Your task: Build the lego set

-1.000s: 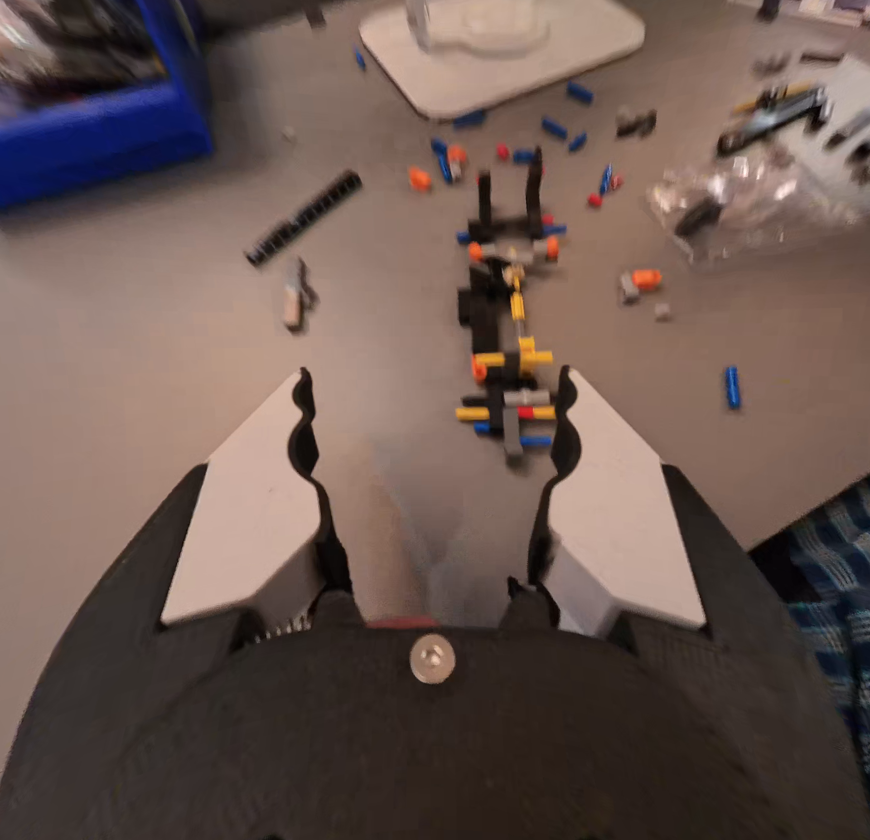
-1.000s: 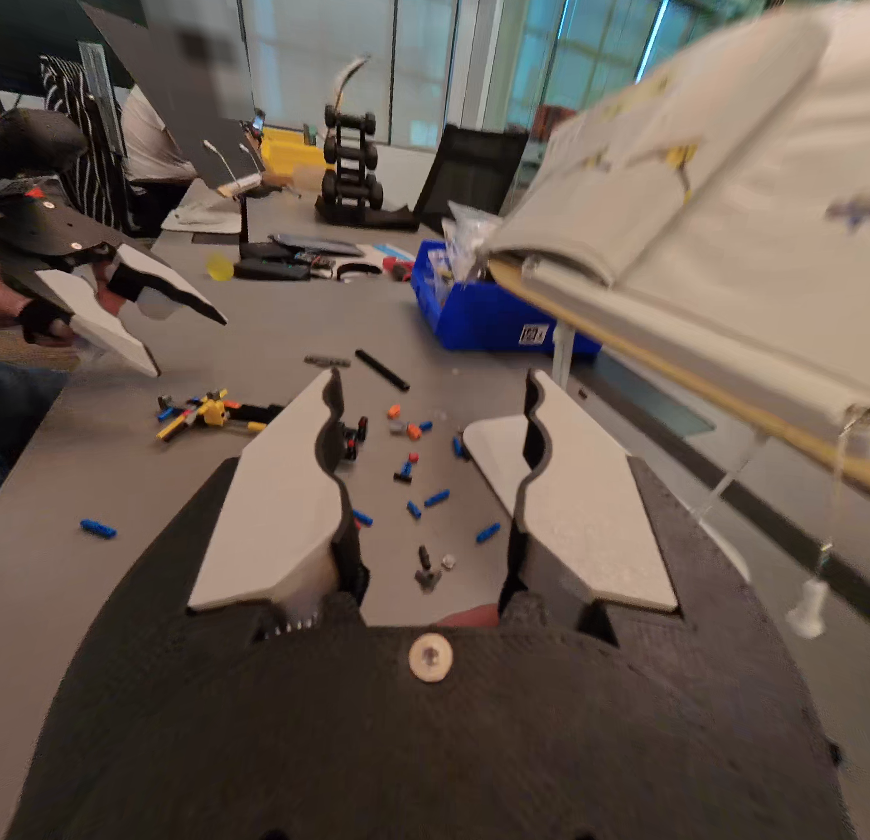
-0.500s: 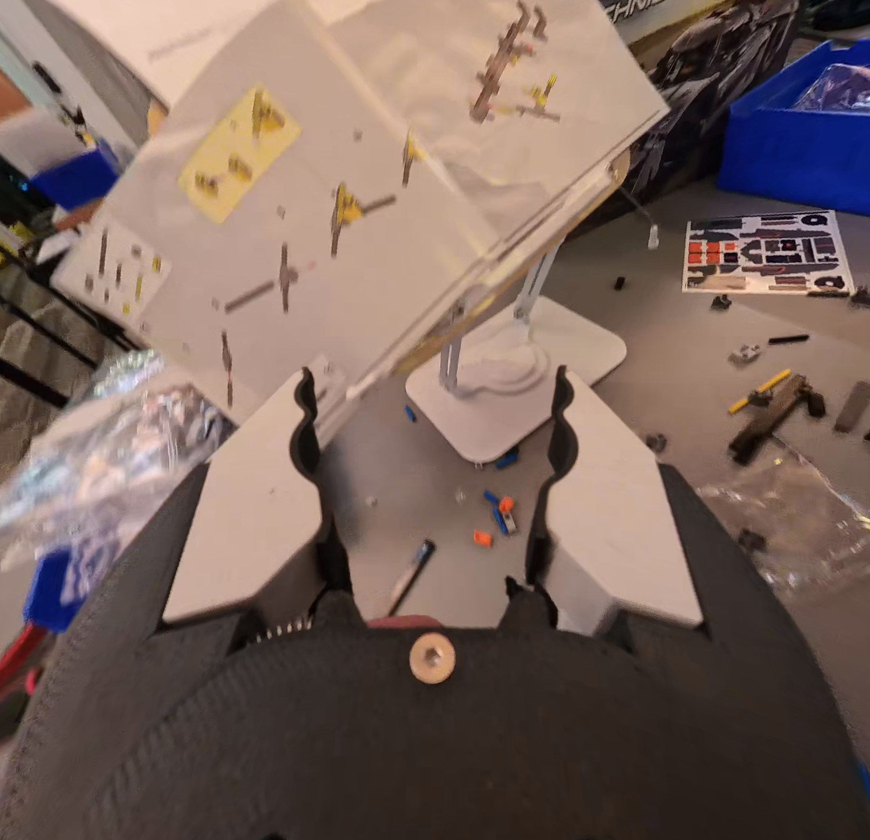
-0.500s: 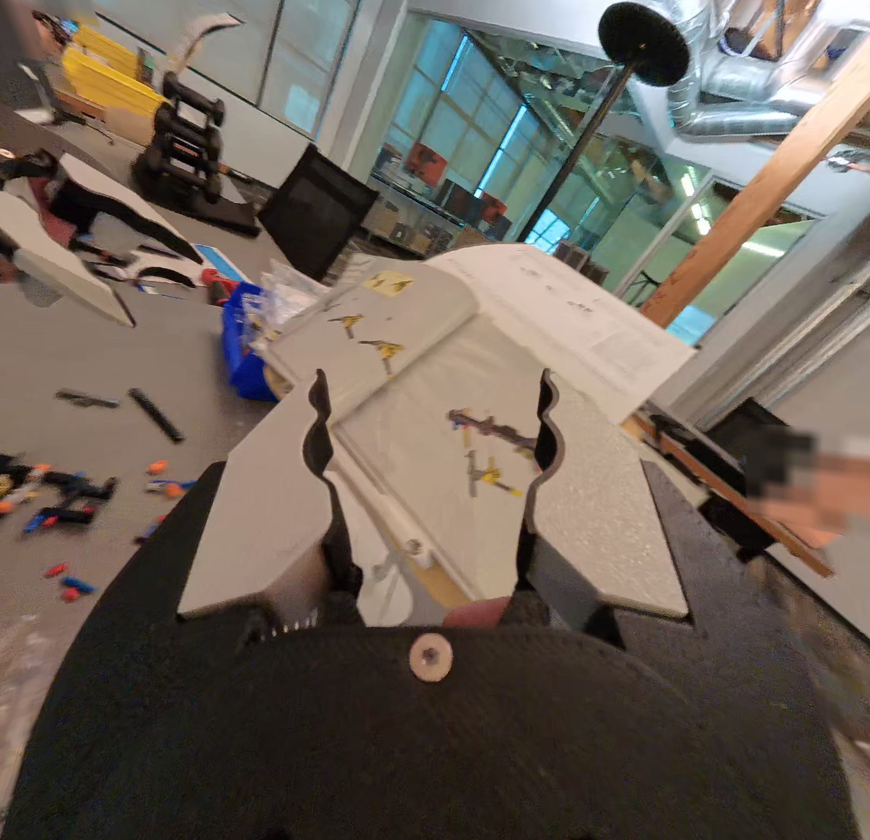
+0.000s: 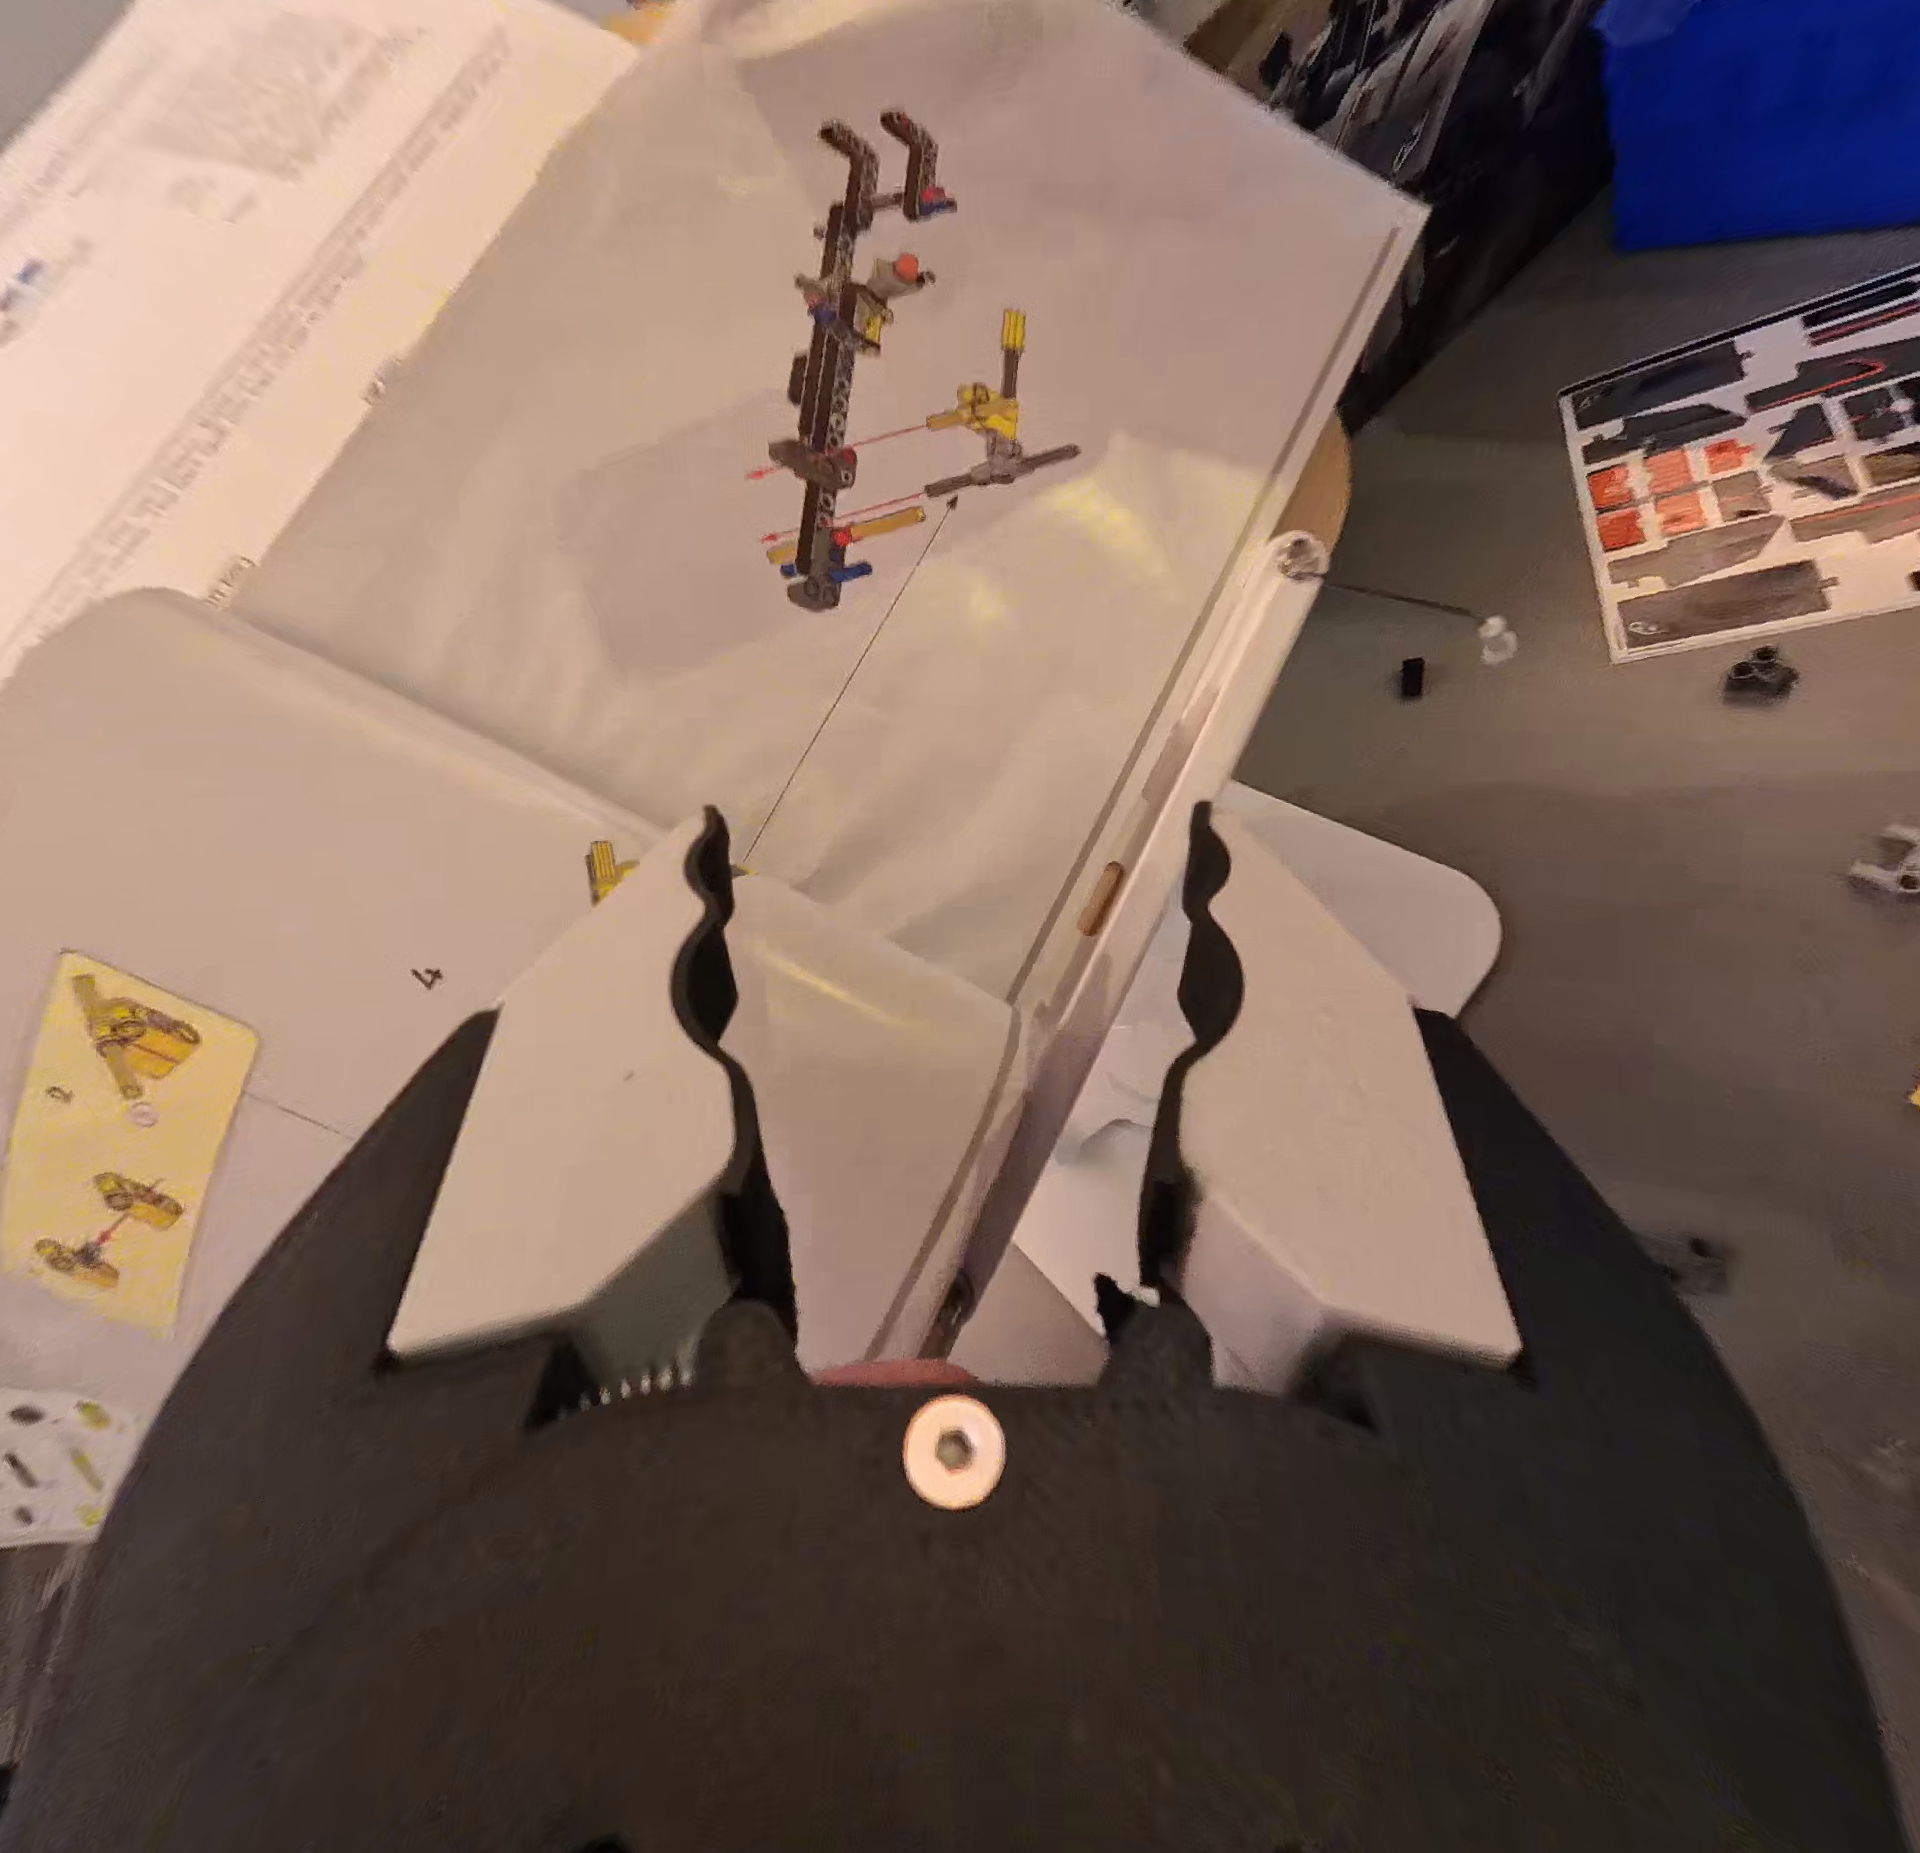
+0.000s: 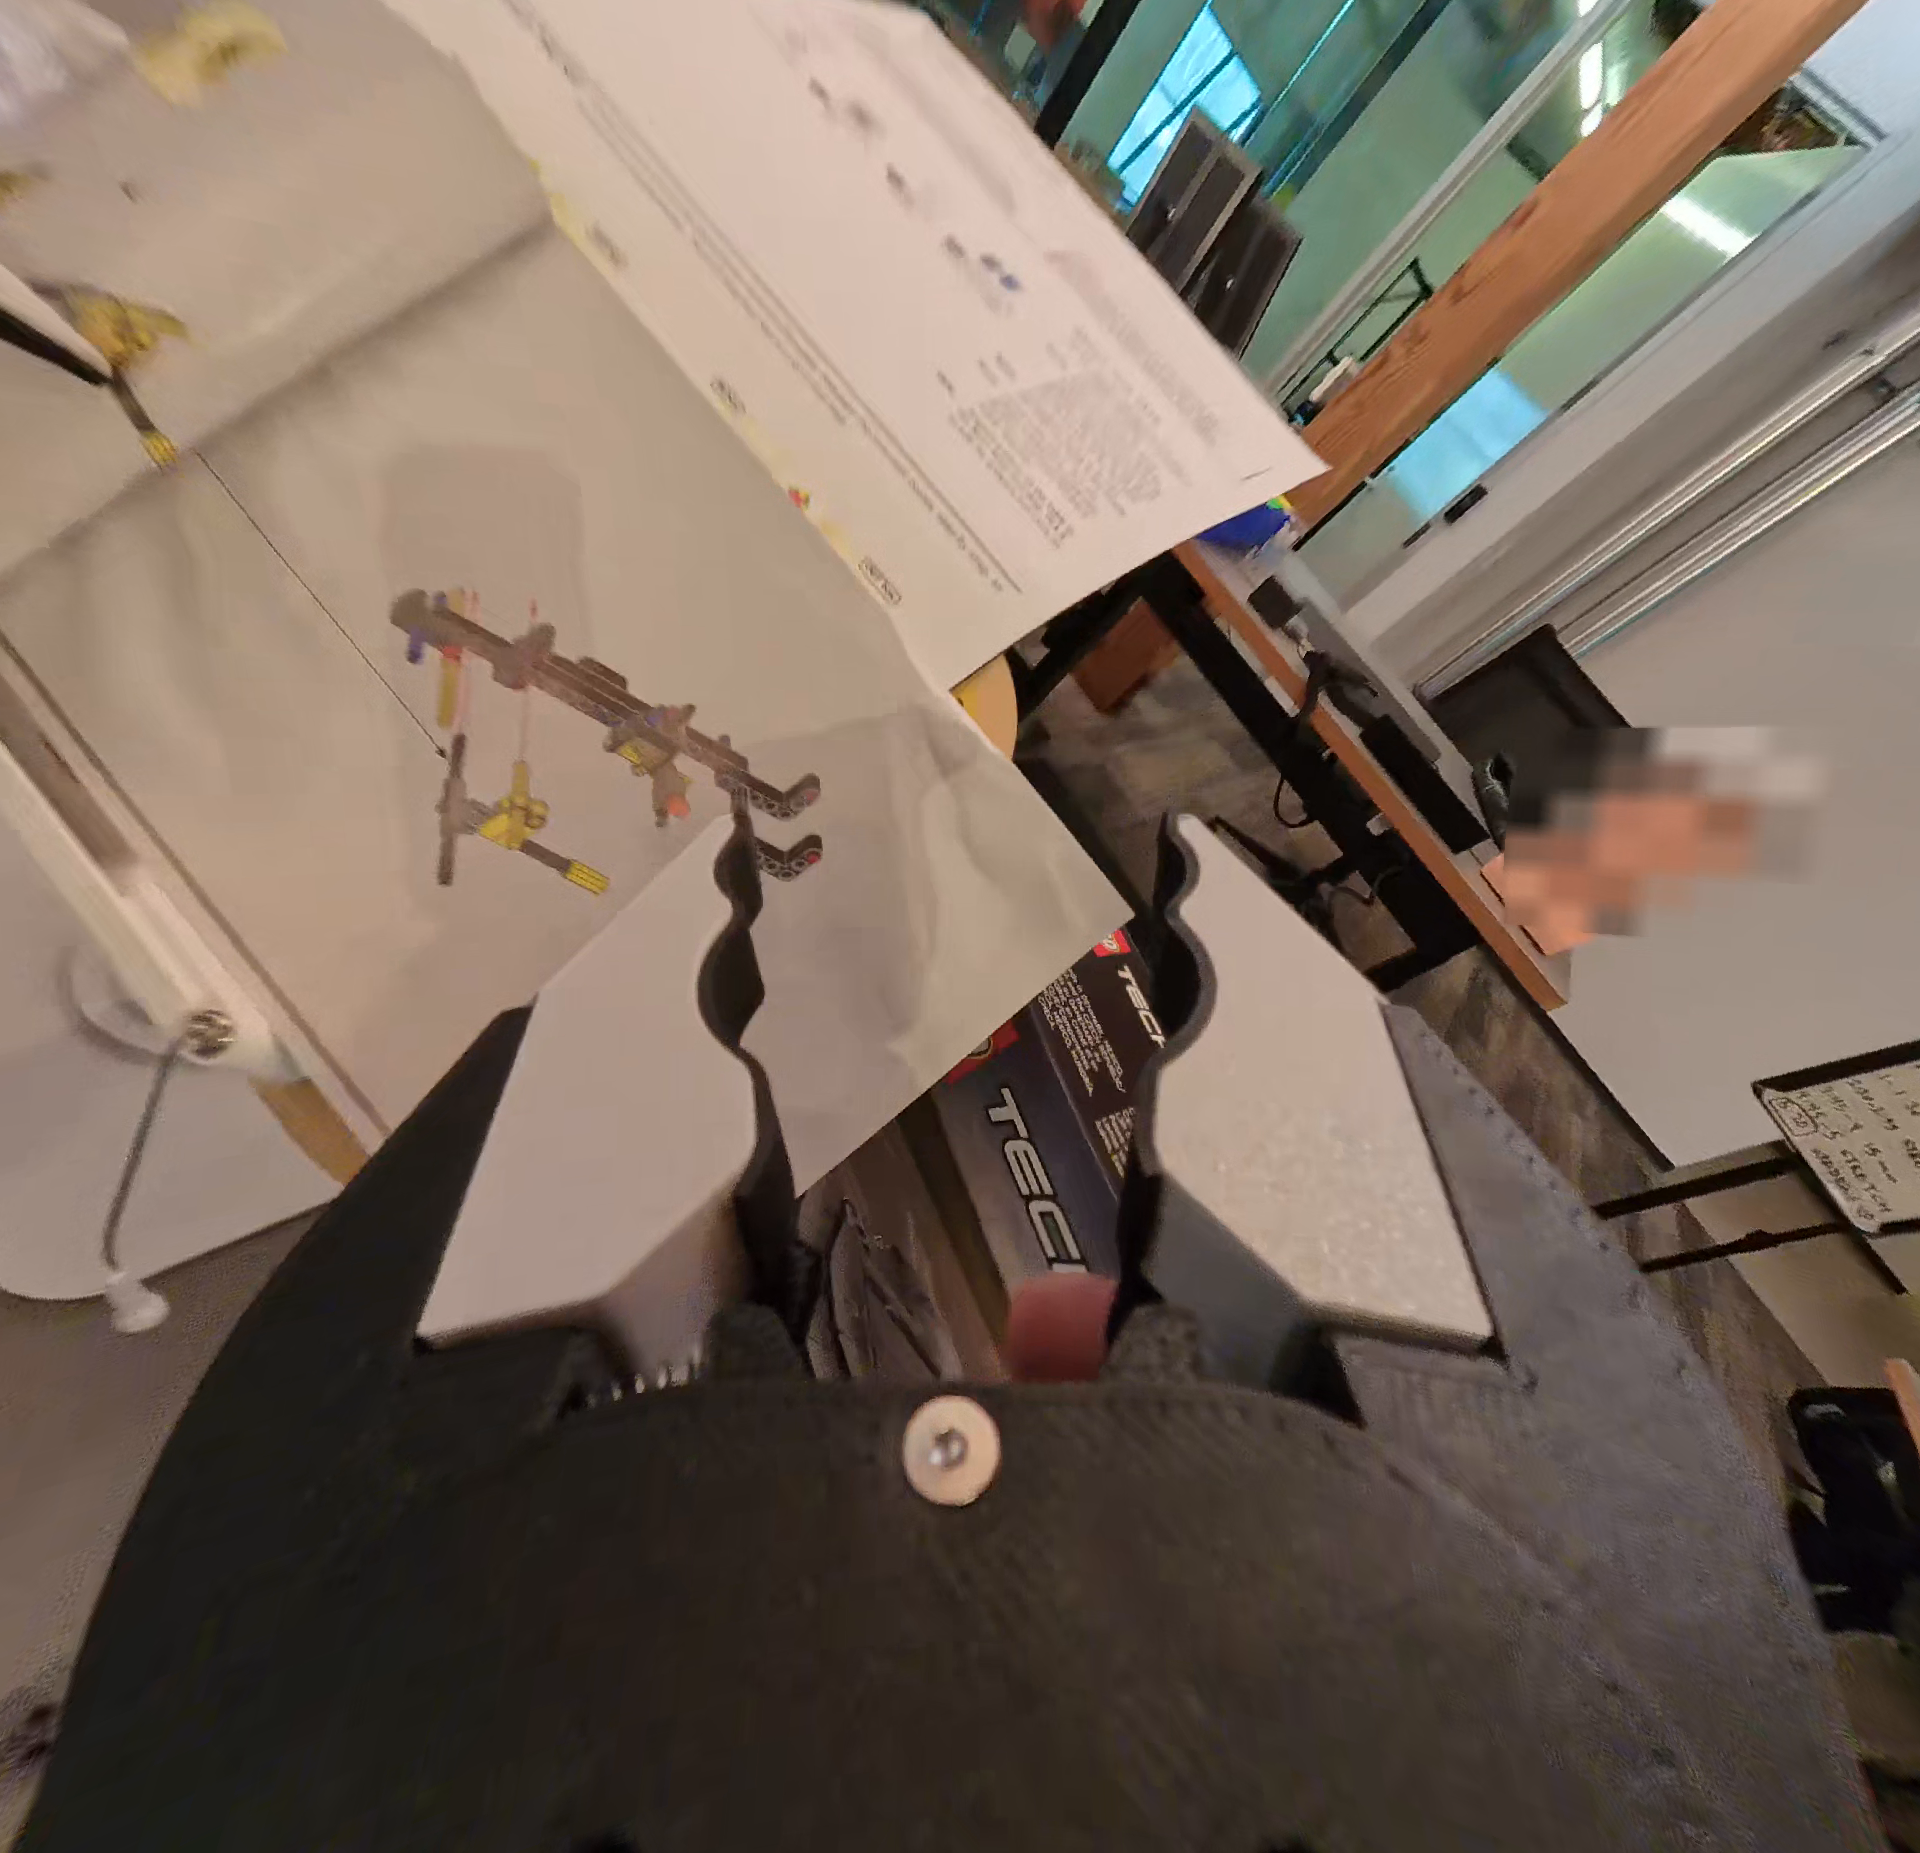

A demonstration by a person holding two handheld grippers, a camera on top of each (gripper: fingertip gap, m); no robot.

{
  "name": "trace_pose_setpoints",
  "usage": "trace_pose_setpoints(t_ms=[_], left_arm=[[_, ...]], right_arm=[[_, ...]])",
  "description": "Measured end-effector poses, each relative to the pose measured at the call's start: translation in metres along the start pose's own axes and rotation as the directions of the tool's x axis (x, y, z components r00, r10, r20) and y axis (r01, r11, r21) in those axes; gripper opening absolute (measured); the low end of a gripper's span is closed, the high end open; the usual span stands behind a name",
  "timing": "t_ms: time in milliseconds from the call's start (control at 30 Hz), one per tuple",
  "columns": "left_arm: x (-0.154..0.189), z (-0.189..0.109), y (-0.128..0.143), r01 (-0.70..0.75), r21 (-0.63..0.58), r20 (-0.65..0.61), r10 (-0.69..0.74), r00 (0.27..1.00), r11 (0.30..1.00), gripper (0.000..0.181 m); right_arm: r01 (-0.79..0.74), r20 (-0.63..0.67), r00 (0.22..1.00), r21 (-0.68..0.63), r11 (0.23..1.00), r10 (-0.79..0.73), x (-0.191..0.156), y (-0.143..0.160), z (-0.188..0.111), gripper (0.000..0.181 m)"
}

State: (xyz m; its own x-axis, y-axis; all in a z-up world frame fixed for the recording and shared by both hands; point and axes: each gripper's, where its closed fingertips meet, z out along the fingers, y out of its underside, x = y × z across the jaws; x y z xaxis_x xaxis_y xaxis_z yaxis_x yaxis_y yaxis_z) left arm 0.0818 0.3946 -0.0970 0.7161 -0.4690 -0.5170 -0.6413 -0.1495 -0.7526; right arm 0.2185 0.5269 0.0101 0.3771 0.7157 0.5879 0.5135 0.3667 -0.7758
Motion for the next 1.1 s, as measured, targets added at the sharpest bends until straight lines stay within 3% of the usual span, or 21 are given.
trace_pose_setpoints(t_ms=[233,400,600,1100], left_arm=[[0.000,0.014,0.017,0.028,-0.012,0.005,-0.028,1.000,1.000,0.066],[-0.001,0.014,0.018,0.023,0.022,0.014,-0.023,1.000,1.000,0.066],[0.000,0.016,0.019,0.017,0.034,0.027,-0.018,0.999,0.999,0.066],[0.005,0.018,0.020,0.014,0.033,0.033,-0.015,0.999,0.999,0.070]], right_arm=[[0.004,0.075,0.997,-0.071,0.997,0.002,-0.002,0.030,0.041,0.080],[0.049,0.095,0.995,-0.088,0.995,-0.041,-0.011,0.042,0.053,0.063],[0.027,0.119,0.993,-0.070,0.997,-0.019,-0.014,0.044,0.056,0.061],[0.085,0.127,0.989,-0.046,0.995,-0.078,-0.029,0.042,0.052,0.030]])
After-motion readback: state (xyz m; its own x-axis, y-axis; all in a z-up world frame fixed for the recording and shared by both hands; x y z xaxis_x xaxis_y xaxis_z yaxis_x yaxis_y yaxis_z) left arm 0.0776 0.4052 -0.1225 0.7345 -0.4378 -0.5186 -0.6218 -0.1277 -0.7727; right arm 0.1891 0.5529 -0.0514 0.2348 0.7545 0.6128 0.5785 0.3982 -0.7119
